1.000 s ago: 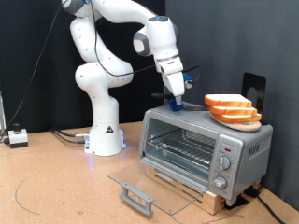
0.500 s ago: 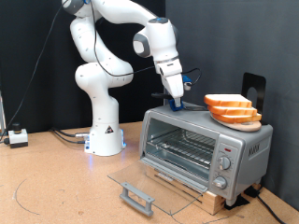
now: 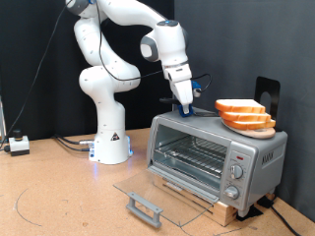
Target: Make a piece of toast with the oven
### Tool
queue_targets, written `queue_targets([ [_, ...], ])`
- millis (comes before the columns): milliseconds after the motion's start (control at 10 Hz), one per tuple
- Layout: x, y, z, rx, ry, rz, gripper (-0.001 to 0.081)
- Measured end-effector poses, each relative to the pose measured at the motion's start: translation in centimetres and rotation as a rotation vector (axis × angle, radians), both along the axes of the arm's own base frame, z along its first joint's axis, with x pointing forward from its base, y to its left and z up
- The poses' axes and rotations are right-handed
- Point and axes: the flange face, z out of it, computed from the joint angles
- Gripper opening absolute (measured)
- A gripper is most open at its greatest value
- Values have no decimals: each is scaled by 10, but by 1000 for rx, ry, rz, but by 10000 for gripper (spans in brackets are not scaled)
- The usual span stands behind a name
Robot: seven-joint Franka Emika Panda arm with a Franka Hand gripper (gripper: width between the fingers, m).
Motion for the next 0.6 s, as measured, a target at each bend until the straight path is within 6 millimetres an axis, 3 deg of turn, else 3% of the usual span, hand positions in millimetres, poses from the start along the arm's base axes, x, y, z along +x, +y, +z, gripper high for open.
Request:
queue_targets([
  [100, 0, 0, 0, 0, 1, -1, 618],
  [200, 0, 0, -1, 1, 2, -2, 431],
  [600, 0, 0, -1, 2, 3, -4, 405],
])
